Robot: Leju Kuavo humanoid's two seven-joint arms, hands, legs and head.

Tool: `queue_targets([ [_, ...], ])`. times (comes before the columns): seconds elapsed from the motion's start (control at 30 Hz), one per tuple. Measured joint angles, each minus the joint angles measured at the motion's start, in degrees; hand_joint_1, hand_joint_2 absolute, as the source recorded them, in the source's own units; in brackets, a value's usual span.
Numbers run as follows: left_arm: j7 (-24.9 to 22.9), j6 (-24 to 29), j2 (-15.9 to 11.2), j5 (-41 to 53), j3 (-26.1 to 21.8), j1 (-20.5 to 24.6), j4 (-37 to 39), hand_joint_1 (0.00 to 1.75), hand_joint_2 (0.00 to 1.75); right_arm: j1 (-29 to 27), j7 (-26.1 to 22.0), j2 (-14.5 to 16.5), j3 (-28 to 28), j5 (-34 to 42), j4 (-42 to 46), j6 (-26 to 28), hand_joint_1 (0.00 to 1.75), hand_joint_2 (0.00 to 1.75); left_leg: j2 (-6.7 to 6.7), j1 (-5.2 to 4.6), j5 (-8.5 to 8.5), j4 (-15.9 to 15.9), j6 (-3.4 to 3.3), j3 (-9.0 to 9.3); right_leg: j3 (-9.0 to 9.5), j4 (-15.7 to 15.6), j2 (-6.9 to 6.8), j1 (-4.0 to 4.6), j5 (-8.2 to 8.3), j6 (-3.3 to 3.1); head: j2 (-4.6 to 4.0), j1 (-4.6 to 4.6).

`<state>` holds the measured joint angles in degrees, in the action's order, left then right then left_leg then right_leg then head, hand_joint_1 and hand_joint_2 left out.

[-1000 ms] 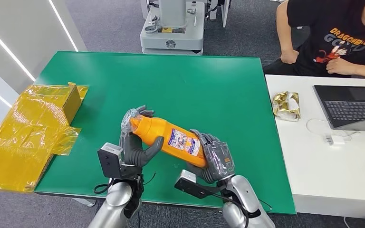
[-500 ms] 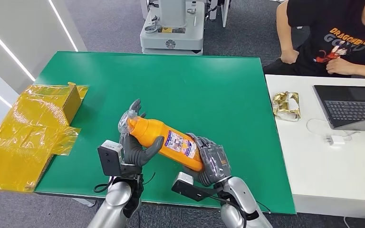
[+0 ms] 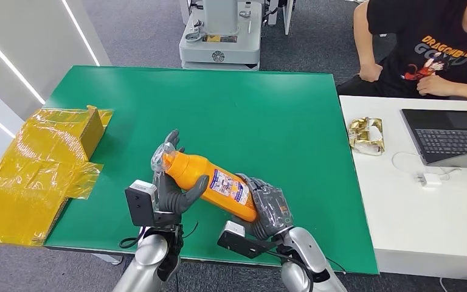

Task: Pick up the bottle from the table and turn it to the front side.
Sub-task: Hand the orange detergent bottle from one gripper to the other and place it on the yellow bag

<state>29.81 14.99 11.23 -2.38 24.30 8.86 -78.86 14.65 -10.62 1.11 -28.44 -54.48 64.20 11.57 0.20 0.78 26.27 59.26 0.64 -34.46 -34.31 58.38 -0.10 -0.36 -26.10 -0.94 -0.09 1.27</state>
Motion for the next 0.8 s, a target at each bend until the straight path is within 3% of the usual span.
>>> queue_targets([
  [0.03, 0.0, 0.0, 0.0, 0.0, 0.0, 0.0, 0.0, 0.0, 1.75, 0.0, 0.0, 0.0, 0.0, 0.0, 0.0, 0.0, 1.75, 1.75, 0.0, 0.0, 0.0, 0.0, 0.0, 0.0, 0.0, 0.0, 0.0, 0.0, 0.0, 0.0, 0.0, 0.0],
  [0.17, -0.1, -0.2, 0.0, 0.0, 0.0, -0.3, 0.0, 1.75, 1.75, 0.0, 0.3, 0.0, 0.0, -0.9, 0.0, -0.7, 1.75, 1.75, 0.0, 0.0, 0.0, 0.0, 0.0, 0.0, 0.0, 0.0, 0.0, 0.0, 0.0, 0.0, 0.0, 0.0],
  [0.8, -0.4, -2.8, 0.1, 0.4, 0.0, -1.1, 0.0, 1.75, 1.75, -1.6, 1.2, 0.0, 0.7, -3.2, 0.5, -2.1, 1.75, 1.75, 0.0, 0.0, 0.0, 0.0, 0.0, 0.0, 0.0, 0.0, 0.0, 0.0, 0.0, 0.0, 0.0, 0.0],
])
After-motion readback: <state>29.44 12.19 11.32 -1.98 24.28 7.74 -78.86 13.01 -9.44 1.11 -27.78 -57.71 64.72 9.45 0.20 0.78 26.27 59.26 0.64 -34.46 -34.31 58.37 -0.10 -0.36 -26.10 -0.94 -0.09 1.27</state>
